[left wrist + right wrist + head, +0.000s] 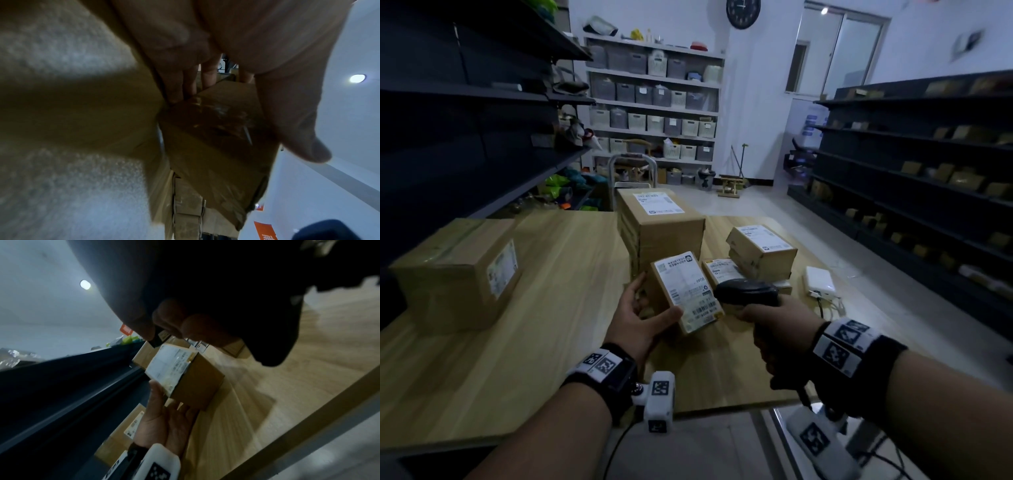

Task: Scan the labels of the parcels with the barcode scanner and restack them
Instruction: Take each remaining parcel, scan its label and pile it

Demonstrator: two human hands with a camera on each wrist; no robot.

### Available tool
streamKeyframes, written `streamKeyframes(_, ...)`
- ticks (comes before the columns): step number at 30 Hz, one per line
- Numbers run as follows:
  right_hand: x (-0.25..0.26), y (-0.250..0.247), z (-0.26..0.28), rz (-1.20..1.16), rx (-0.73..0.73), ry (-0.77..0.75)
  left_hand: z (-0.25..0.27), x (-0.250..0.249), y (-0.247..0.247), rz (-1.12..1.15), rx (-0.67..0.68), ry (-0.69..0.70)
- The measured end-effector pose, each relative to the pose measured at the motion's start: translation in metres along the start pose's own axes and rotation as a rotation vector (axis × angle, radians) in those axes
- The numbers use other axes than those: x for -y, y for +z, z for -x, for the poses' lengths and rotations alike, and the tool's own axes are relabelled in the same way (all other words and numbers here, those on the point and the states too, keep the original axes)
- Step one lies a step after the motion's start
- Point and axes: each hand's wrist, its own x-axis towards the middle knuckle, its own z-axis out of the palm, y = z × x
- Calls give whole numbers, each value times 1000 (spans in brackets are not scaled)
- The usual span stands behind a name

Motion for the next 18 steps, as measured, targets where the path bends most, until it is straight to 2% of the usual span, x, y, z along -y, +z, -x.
streamKeyframes(11, 28, -11, 43, 171, -1, 154, 6, -6, 1, -53, -13, 23)
streamKeyframes(18, 28, -17, 54, 179, 42, 82, 4, -7, 1, -71, 10, 42)
